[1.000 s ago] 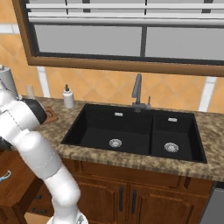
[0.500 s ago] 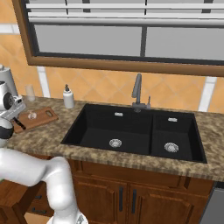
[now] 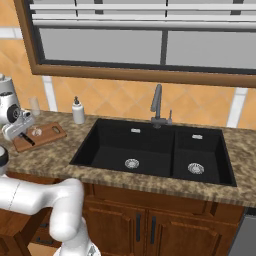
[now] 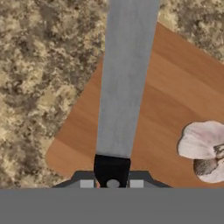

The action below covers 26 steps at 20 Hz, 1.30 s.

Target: Place the appropriate cutting tool for cutting the garlic skin on the cutting board.

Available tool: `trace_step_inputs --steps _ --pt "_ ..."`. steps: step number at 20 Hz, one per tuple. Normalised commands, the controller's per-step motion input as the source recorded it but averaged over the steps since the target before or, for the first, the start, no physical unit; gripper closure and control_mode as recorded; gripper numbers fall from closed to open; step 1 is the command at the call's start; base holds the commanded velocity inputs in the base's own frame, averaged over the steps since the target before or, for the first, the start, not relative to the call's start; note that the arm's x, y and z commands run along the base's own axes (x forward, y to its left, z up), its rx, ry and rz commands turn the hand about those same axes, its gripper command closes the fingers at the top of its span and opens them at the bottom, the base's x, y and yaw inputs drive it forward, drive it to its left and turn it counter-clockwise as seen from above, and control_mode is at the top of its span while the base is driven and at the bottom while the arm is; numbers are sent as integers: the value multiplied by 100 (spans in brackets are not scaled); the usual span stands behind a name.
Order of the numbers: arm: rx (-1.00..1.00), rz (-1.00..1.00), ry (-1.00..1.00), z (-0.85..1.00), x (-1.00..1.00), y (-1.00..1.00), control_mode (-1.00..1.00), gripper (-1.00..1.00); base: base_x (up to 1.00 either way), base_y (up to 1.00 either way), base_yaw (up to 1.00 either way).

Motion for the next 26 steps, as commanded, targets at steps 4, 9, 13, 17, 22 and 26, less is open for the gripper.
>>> trace_step_inputs --steps 4,9,13,17,22,26 --pt "0 0 0 -34 7 0 -100 100 0 0 0" --pt "0 0 0 -37 0 0 -100 -100 0 0 0" --pt "3 0 -2 -6 -3 -8 -100 -100 0 0 0" --pt "5 0 -11 42 -40 -44 -100 -100 0 0 0" --pt "10 0 -11 42 -55 -81 -100 -100 0 0 0" --pt "14 0 -8 17 -45 -93 -100 -100 0 0 0"
